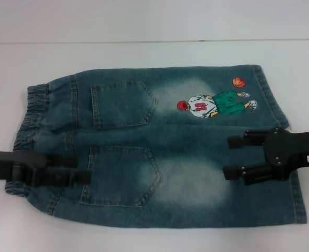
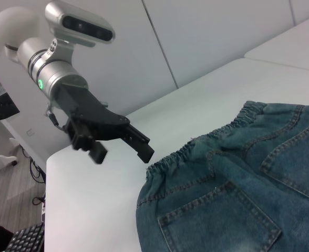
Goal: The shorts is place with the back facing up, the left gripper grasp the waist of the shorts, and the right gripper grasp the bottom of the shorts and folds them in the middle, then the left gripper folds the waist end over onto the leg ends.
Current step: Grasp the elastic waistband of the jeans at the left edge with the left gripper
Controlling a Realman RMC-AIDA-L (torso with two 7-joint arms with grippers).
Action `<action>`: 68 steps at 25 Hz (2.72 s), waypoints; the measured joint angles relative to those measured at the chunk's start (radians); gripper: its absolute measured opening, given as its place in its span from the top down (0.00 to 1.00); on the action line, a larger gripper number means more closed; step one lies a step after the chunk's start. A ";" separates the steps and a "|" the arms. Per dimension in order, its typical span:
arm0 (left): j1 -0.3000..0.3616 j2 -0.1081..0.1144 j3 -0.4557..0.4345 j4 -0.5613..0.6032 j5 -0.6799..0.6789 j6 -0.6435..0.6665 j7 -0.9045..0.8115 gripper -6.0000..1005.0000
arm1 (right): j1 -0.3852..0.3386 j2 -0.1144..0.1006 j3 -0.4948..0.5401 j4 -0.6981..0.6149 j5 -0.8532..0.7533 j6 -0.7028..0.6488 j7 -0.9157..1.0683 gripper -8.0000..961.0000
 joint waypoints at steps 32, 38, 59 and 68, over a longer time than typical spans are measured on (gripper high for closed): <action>-0.120 0.113 -0.096 -0.006 0.480 -0.162 -0.608 0.08 | 0.037 -0.006 -0.051 0.000 -0.002 0.024 -0.014 0.01; -0.122 0.106 -0.051 -0.006 0.493 -0.196 -0.620 0.08 | 0.041 -0.005 -0.060 0.000 -0.002 0.026 -0.014 0.02; -0.131 0.107 -0.029 -0.055 0.502 -0.257 -0.625 0.08 | 0.041 -0.005 -0.076 0.000 -0.003 0.049 -0.014 0.01; -0.134 0.107 -0.028 -0.061 0.515 -0.261 -0.623 0.08 | 0.041 -0.003 -0.075 0.000 -0.004 0.052 -0.015 0.02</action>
